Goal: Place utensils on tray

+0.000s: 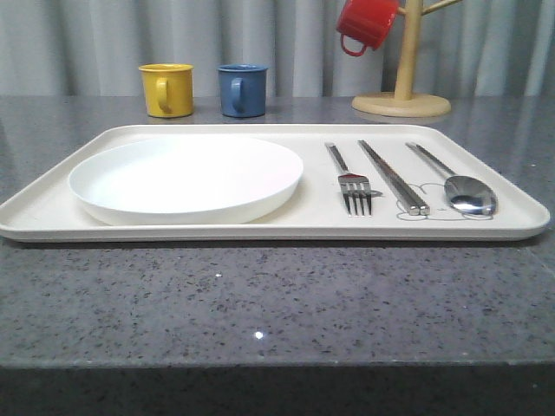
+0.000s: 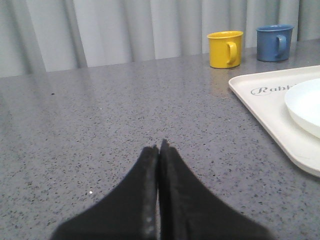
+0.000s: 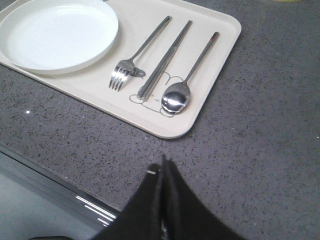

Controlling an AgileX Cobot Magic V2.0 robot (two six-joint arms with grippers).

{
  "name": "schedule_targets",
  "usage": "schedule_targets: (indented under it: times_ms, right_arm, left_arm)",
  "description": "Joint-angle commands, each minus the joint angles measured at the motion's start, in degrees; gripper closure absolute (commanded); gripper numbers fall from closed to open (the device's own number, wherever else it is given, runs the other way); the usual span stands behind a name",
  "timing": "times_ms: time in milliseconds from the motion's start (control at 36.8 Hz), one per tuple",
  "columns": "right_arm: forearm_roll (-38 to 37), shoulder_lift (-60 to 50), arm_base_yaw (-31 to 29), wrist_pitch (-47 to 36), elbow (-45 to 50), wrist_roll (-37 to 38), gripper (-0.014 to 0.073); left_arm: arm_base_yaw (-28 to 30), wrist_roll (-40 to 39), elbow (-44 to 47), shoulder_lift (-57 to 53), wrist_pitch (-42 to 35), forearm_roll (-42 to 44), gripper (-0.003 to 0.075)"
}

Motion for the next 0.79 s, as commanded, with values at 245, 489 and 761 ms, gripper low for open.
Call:
schedule_targets:
  times_ms: [245, 489, 761]
  right_arm:
    - [-0.2, 0.29, 0.06, -3.49, -1.38, -0.43, 0.0662]
    - [-0.2, 0.29, 0.06, -3.49, -1.38, -0.43, 0.0662]
    - [-0.2, 0.29, 0.06, -3.49, -1.38, -0.43, 0.0662]
  left_arm:
    - [0.21, -0.28, 0.12, -1.25, -6.76, -2.9, 0.0738]
    - [0.21, -7.72, 0.12, -1.25, -7.16, 3.38, 0.0738]
    - [0.21, -8.16, 0.12, -1.25, -6.76, 3.56, 0.0738]
